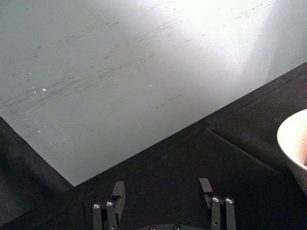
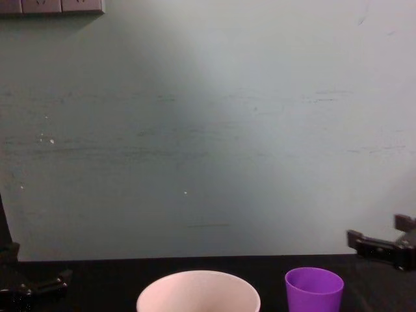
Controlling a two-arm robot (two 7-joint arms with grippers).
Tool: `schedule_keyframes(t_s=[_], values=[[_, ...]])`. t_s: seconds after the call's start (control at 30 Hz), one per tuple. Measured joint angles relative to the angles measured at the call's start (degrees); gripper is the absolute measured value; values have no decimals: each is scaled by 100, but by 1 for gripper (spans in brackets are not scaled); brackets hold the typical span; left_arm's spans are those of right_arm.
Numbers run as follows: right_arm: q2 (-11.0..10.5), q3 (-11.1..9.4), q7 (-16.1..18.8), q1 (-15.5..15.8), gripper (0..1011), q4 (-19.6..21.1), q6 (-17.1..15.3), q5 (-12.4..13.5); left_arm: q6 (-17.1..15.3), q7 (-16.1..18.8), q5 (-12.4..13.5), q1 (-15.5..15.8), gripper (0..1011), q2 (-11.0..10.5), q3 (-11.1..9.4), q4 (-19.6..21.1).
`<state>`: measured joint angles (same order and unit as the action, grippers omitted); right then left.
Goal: Pick up the cup and pour the mung beans from the cup into the bowl.
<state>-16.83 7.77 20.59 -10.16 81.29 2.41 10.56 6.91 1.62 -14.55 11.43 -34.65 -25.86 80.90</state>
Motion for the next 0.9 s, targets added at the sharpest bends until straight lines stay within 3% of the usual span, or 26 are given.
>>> schedule_keyframes(t_s=[0.27, 0.5, 0.9], values=[[5, -63, -552, 125, 1002, -82, -333, -135, 0, 0, 0, 0, 1000, 0, 0, 0], [19, -32, -540, 88, 1002, -315, -412, -111, 0, 0, 0, 0, 1000, 0, 0, 0], [13, -4, -536, 73, 1002, -331, -438, -117, 0, 0, 0, 0, 1000, 0, 0, 0]])
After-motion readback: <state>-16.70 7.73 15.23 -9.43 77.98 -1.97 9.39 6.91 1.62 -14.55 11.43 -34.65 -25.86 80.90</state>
